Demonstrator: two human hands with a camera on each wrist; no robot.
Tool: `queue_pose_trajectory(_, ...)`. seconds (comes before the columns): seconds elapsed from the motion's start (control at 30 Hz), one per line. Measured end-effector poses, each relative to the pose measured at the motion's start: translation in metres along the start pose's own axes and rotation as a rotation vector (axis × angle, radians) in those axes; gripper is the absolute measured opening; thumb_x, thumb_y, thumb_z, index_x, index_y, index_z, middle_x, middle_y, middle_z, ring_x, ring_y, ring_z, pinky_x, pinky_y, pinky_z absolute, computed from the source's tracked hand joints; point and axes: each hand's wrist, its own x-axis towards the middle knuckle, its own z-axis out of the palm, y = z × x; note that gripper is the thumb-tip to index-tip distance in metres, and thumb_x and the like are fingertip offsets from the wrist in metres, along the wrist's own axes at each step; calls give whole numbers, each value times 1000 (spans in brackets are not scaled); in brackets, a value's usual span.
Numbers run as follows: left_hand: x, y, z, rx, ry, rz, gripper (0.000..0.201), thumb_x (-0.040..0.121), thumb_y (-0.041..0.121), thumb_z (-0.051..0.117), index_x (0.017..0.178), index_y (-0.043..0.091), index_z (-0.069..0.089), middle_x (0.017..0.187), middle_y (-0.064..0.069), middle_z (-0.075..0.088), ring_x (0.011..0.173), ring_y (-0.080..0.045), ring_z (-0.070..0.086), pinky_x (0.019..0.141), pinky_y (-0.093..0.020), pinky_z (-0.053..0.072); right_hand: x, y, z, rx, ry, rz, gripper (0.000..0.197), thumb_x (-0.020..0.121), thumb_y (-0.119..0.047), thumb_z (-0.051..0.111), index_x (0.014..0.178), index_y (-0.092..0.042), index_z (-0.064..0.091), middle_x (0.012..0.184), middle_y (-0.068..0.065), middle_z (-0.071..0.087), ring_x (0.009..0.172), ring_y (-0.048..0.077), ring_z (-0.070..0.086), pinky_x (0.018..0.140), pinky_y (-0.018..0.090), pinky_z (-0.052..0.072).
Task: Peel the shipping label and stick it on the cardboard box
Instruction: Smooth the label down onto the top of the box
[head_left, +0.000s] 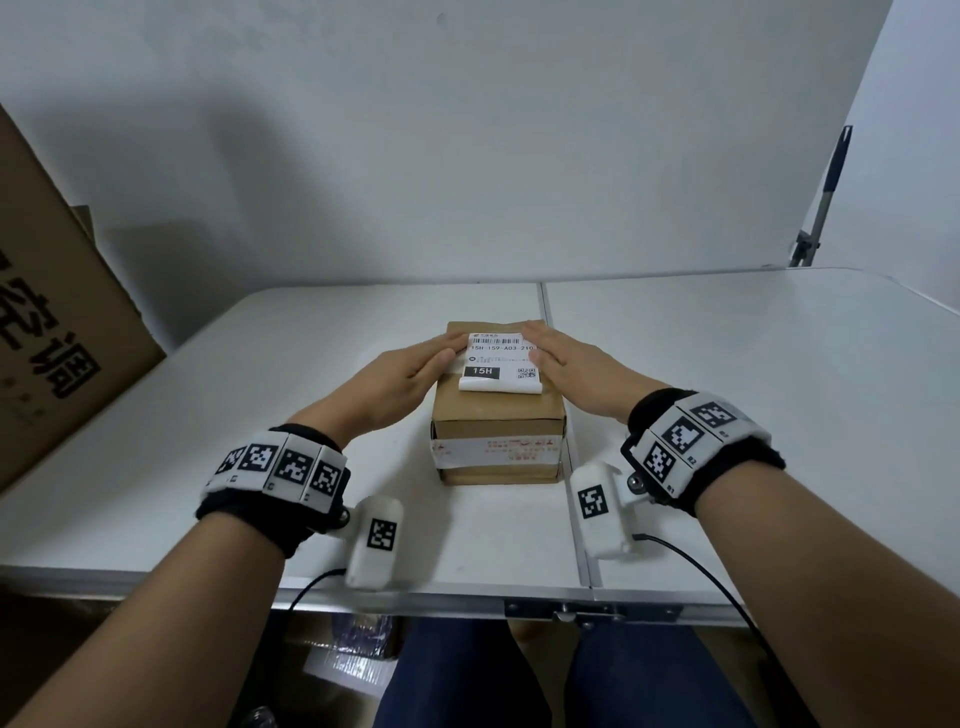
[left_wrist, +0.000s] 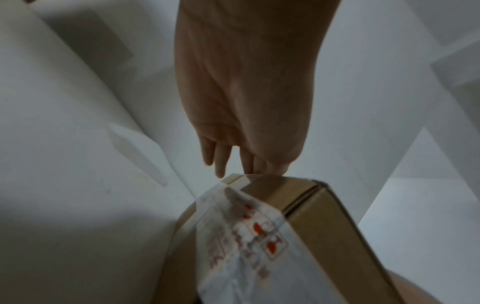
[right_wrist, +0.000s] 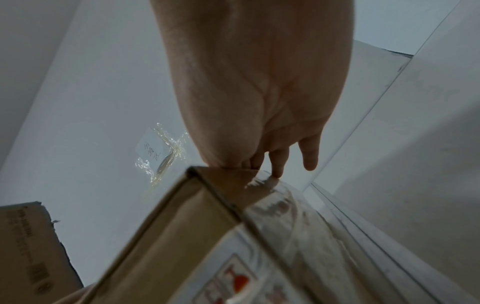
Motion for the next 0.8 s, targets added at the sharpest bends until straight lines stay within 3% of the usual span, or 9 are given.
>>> queue_pose_trajectory(0.07, -3, -2, 5, -199, -47, -25, 46, 102, 39, 31, 149, 38, 31, 157, 24, 19, 144, 3, 20, 113, -17, 18, -2, -1, 0, -13, 2, -9, 50, 105, -25, 25, 153, -14, 18, 163, -2, 11, 150, 12, 10, 116, 20, 7)
queue_pose_trajectory(0.1, -4, -2, 6, -309, -74, -51, 47, 102, 39, 33, 149, 39, 30, 158, 27, 15, 142, 5, 19, 111, -18, 25, -2, -2, -1, -23, -4, -12, 50, 105, -24, 25, 153, -14, 18, 163, -1, 11, 150, 12, 10, 115, 19, 7)
queue_pose_trajectory(0.13, -5, 0, 6, -397, -95, -79, 47, 102, 38, 34, 149, 40, 29, 158, 28, 13, 140, 6, 21, 104, -15, 34, -3, -3, -3, -38, -14, -15, 50, 105, -24, 24, 153, -13, 17, 163, -1, 11, 150, 13, 11, 115, 19, 8)
queue_pose_trajectory(0.2, -4, 5, 6, -457, -107, -110, 48, 102, 38, 35, 149, 39, 28, 158, 29, 12, 136, 8, 22, 89, -9, 38, -4, -6, -7, -83, -47, -12, 50, 106, -22, 23, 154, -12, 15, 163, 0, 10, 150, 18, 11, 114, 20, 8)
queue_pose_trajectory(0.27, 0, 6, 8, -400, -78, -105, 49, 102, 39, 34, 150, 37, 26, 158, 27, 12, 139, 7, 19, 99, -10, 33, -2, -10, -11, -137, -88, -6, 50, 106, -20, 22, 154, -12, 12, 163, 2, 8, 150, 23, 4, 114, 23, 2)
queue_pose_trajectory(0.37, 5, 4, 12, -304, -7, -90, 49, 102, 38, 32, 150, 35, 29, 160, 22, 15, 146, 1, 15, 114, -18, 13, 5, -15, -10, -186, -133, -26, 51, 105, -17, 22, 154, -16, 9, 163, 0, 1, 150, 23, -9, 119, 34, -1)
queue_pose_trajectory(0.5, 14, 2, 15, -318, 46, -92, 47, 103, 31, 34, 149, 29, 34, 159, 18, 21, 145, -1, 20, 115, -18, 13, 9, -18, -7, -167, -172, -54, 50, 105, -19, 25, 154, -21, 16, 163, -5, 6, 150, 18, 0, 121, 38, 10)
queue_pose_trajectory(0.8, 21, 0, 16, -315, 60, -89, 45, 103, 30, 32, 148, 30, 37, 159, 19, 22, 144, -3, 24, 115, -21, 17, -5, -21, -2, -295, -177, -82, 51, 105, -29, 21, 154, -21, 12, 163, -5, 1, 150, 15, -8, 121, 38, 3)
